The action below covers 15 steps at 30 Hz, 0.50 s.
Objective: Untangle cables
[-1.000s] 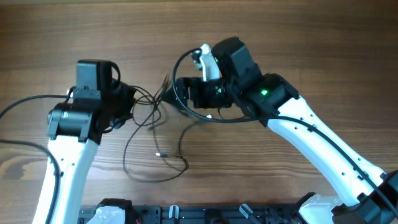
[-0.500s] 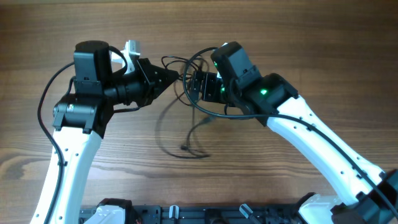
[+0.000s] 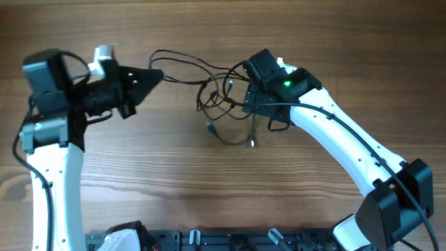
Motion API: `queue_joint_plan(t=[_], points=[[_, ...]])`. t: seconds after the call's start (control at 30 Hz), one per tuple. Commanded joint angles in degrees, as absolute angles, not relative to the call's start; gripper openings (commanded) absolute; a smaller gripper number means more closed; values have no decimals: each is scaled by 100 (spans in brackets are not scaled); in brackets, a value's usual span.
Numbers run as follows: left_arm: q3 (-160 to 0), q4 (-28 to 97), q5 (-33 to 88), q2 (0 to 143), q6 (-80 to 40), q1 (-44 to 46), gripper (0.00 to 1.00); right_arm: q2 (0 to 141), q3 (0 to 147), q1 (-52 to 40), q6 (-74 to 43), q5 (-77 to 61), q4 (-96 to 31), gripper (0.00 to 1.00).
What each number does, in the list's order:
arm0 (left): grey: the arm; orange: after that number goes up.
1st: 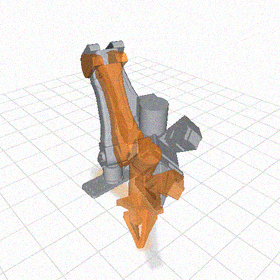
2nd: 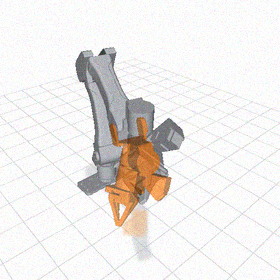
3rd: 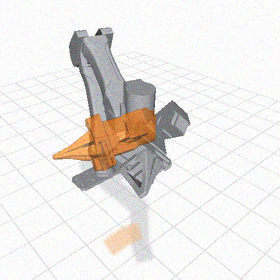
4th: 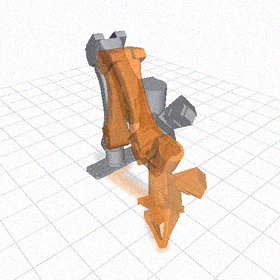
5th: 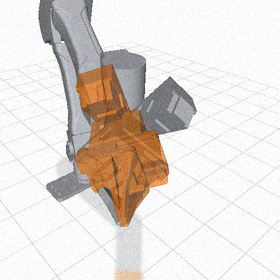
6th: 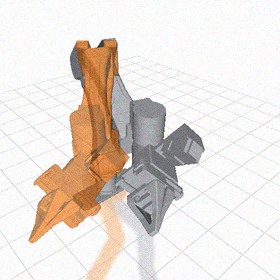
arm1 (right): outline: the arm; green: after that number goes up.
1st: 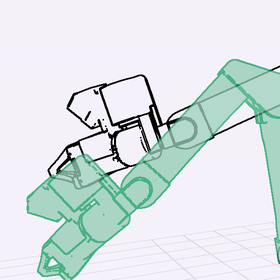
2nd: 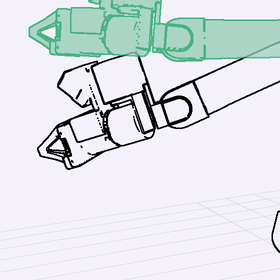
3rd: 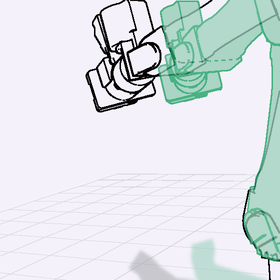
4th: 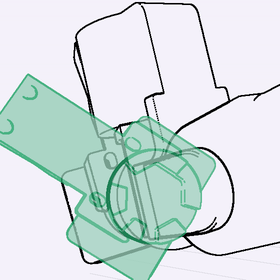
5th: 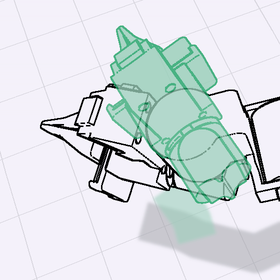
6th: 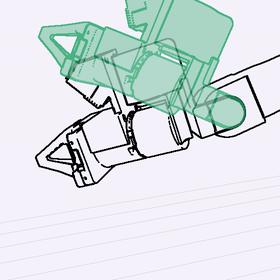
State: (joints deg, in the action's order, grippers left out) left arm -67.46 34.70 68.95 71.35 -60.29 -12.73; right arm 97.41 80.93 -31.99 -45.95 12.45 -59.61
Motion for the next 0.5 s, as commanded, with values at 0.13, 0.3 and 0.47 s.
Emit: queue_joint_plan(t=[0.13, 0.3, 0.47], points=[[-6794, 4204, 5374, 7094, -6171, -1907, 4, 9727, 8097, -3142, -4801, 1815, -6396, 100], [-6794, 5199, 3909, 7094, -5854, -1804, 4, 9692, 8099, -3155, -3728, 491, -5942, 100], [-6794, 5194, 4130, 7094, -5874, -1616, 4, 8973, 8099, -3153, -1387, -4222, -4576, 100]])
